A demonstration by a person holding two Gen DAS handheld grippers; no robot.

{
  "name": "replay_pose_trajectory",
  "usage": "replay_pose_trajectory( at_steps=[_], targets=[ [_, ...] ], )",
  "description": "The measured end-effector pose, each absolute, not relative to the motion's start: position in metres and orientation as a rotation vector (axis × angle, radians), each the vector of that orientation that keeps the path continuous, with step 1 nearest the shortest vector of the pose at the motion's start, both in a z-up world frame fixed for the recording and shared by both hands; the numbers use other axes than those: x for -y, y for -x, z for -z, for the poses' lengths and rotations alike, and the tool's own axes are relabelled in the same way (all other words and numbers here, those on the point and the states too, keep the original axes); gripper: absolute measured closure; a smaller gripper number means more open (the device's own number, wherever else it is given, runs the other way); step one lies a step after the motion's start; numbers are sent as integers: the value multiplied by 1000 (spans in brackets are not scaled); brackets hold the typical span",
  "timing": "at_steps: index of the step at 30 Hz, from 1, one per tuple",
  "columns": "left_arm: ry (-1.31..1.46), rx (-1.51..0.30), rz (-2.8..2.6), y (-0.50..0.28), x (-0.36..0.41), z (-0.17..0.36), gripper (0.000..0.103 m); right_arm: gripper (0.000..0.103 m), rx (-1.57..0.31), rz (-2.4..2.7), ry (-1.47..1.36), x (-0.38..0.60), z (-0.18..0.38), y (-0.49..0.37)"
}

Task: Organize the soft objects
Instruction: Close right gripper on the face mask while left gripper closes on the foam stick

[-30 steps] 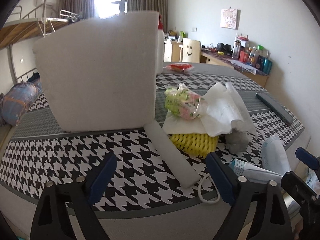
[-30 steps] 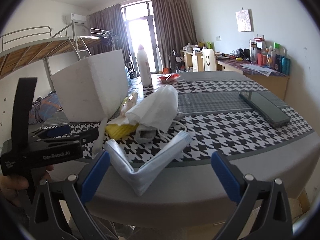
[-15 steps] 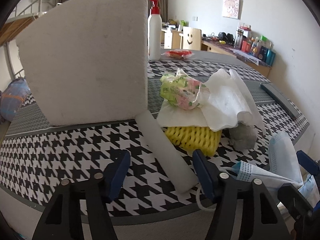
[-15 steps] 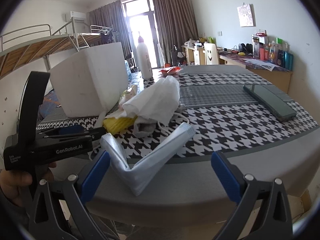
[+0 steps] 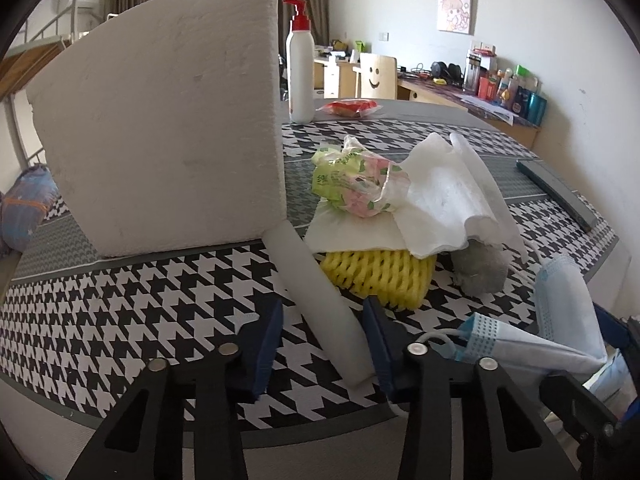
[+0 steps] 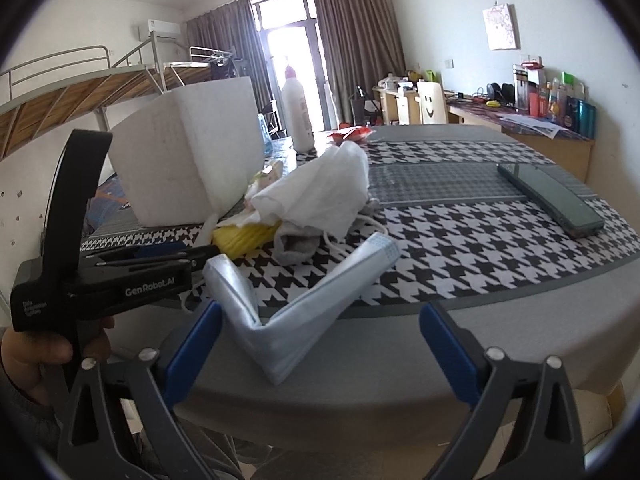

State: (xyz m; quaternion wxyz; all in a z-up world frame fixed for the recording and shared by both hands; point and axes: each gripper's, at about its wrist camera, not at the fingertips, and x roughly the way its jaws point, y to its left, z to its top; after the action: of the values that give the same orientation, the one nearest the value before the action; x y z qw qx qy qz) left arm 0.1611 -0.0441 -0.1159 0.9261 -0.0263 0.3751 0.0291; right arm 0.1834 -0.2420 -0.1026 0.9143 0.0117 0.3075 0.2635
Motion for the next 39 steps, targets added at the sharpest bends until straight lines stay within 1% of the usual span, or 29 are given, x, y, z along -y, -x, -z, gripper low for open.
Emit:
replay_pose_trajectory(
  at_steps=[3, 7, 10, 11, 12, 18, 21, 28, 32, 33, 34, 39],
  targets=[
    [59, -766, -47, -161, 45, 117, 68, 10, -640, -550, -23, 242, 104, -184],
    [54, -748, -40, -159, 47, 118, 69, 19, -650, -560, -18, 240, 106, -185],
    [63, -743, -30, -157, 45, 118, 71, 34, -660, -564, -11, 238, 108, -185],
    [67, -744, -28, -157, 43, 118, 71, 43, -666, -569, -10, 238, 108, -185],
    [73, -744, -23, -155, 42, 118, 71, 50, -672, -574, -10, 238, 108, -186],
    [73, -730, -3, -143, 35, 116, 79, 67, -667, -575, 3, 236, 105, -184],
    [68, -715, -4, -136, 32, 112, 83, 71, -654, -575, 12, 235, 100, -181],
    [86, -707, 0, -120, 19, 107, 92, 72, -627, -557, 14, 239, 89, -178],
    [98, -713, -2, -113, 13, 107, 95, 72, -614, -552, 11, 242, 84, -178],
    [103, -712, 0, -111, 11, 107, 95, 76, -611, -553, 12, 242, 83, -178],
    [102, -709, 1, -108, 10, 106, 95, 77, -612, -556, 12, 242, 82, -179],
    [98, -693, 20, -95, 6, 99, 95, 77, -605, -558, 15, 239, 80, -176]
  ],
)
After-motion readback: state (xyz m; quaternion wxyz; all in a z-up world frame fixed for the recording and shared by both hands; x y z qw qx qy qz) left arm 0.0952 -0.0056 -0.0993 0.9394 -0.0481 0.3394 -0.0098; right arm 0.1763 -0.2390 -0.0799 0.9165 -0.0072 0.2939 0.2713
